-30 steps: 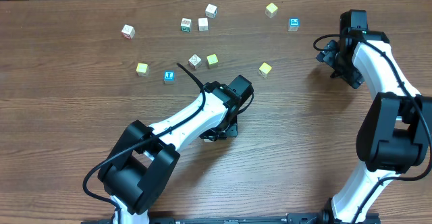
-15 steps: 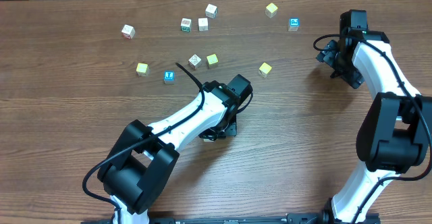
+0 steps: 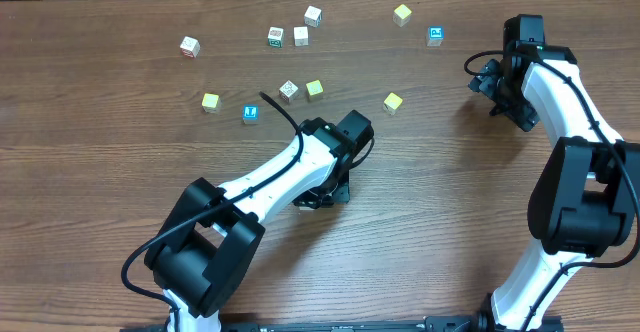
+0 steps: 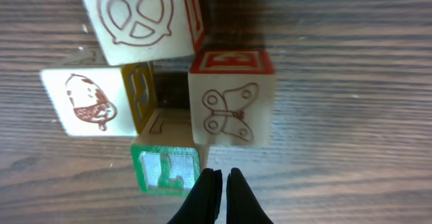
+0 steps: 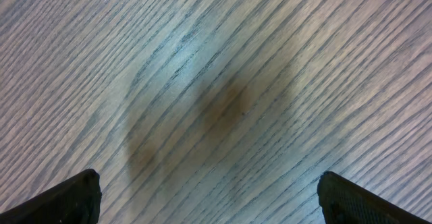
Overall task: Form a circle
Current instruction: 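Lift the left gripper up off the block cluster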
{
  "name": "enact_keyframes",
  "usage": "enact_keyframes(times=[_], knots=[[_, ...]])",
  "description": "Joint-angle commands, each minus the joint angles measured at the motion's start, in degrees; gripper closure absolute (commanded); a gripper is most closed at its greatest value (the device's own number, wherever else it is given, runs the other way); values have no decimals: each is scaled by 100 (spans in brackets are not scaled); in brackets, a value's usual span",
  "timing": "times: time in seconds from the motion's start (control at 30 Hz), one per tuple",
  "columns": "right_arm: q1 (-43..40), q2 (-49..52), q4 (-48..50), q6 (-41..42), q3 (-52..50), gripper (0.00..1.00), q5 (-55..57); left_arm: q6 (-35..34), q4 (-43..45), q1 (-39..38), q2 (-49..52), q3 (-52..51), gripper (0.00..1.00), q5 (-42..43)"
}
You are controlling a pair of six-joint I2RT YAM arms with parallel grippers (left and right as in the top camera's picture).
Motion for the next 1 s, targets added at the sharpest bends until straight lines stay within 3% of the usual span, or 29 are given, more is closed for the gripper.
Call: enact_keyframes(times=[0.0, 0.4, 0.5, 0.63, 0.8, 0.97], knots=[[13, -151, 26, -2, 2, 0, 20, 55, -125, 26, -256, 619, 96, -109], [13, -151, 26, -2, 2, 0, 20, -20, 153, 144, -258, 1097, 96, -1648], [13, -151, 26, -2, 2, 0, 20, -17, 28, 323, -258, 1097, 96, -1499], [13, -151, 26, 0, 2, 0, 20, 162, -820, 636, -258, 1093, 96, -933], [13, -151, 26, 0, 2, 0, 20, 181, -1554, 693, -258, 1027, 96, -911], [13, -151, 26, 0, 2, 0, 20, 179, -1725, 693, -258, 686, 96, -920]])
